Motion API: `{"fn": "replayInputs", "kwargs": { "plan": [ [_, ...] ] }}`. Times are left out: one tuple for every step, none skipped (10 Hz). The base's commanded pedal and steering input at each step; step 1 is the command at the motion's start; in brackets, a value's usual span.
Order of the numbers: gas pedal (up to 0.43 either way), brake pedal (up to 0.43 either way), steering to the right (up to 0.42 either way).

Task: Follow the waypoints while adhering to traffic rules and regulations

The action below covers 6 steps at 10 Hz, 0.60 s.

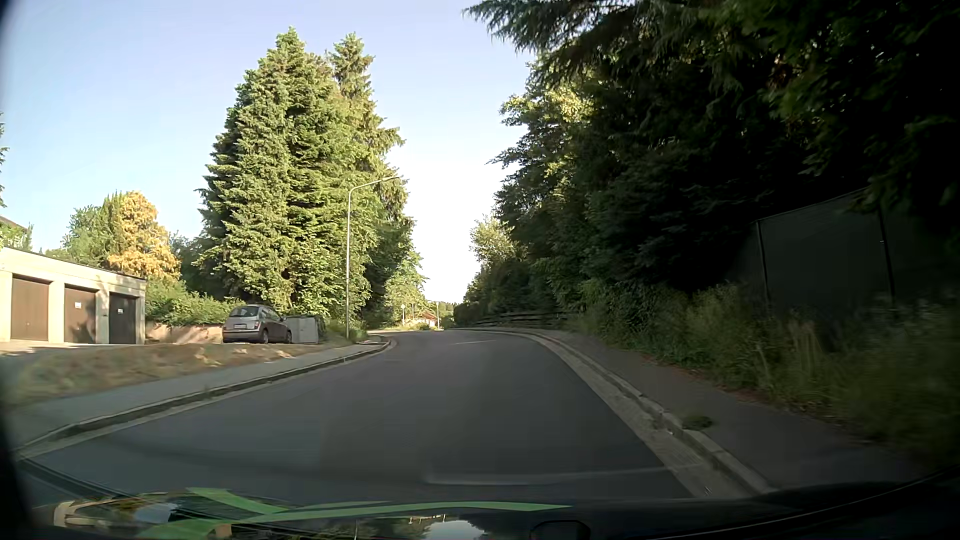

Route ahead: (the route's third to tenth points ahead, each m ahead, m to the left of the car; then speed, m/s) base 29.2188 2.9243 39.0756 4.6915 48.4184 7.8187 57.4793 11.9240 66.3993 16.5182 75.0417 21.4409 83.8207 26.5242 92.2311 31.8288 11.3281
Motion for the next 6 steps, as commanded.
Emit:
{"fn": "replayInputs", "kwargs": {
  "plan": [
    [0.228,0.0,0.008],
    [0.22,0.0,0.006],
    [0.22,0.0,0.005],
    [0.197,0.0,0.001],
    [0.189,0.0,-0.003],
    [0.189,0.0,-0.006]
  ]
}}
